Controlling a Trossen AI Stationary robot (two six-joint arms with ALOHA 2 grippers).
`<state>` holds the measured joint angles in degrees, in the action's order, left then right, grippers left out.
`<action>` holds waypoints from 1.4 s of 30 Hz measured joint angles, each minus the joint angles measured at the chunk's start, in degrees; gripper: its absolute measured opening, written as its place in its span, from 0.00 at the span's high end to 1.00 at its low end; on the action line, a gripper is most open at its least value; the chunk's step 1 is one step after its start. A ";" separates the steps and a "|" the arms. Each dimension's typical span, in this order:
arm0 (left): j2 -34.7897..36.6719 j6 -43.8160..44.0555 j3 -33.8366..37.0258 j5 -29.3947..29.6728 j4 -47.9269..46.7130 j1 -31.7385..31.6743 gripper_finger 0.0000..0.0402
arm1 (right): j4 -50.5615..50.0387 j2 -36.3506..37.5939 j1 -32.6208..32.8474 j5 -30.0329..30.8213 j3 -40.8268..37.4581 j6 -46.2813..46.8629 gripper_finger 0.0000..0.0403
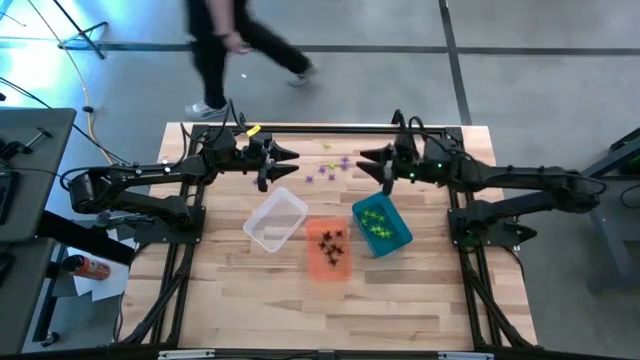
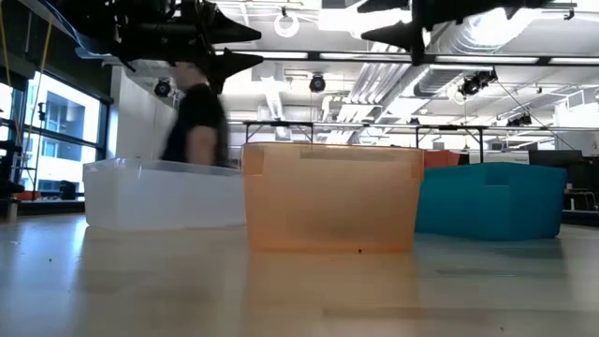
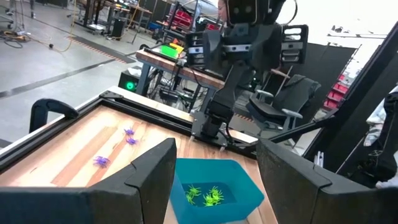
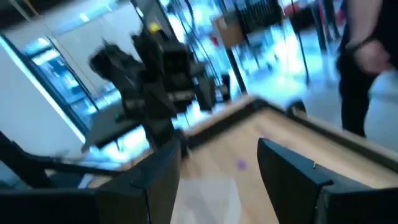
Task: Sort Halloween decoration
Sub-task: Put the green spider toy into the blue bin
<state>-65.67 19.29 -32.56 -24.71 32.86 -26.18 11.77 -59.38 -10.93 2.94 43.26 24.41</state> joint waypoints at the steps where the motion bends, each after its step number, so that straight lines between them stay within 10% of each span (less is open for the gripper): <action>1: 0.00 0.01 0.00 0.00 0.00 0.04 0.48 | 4.57 -0.64 0.01 0.02 -1.70 -1.00 0.48; 12: 0.00 2.88 -0.26 3.64 -0.87 1.42 0.48 | 9.93 -4.77 0.02 -0.11 -2.01 -1.05 0.48; 16: -2.03 3.57 -7.42 12.09 -18.38 3.38 0.48 | 9.14 -4.74 0.04 0.03 -1.20 -3.14 0.48; 27: -31.25 13.15 -35.92 16.69 -51.87 0.04 0.48 | 7.70 -4.67 -2.47 1.27 -0.81 -3.17 0.48; 42: -54.50 15.05 -51.34 20.46 -52.25 0.76 0.48 | 6.79 -4.66 -5.21 1.27 -0.80 0.43 0.48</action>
<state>-120.17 34.34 -83.90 -4.25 -19.39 -25.42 18.56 -64.04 -16.15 4.21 42.46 24.84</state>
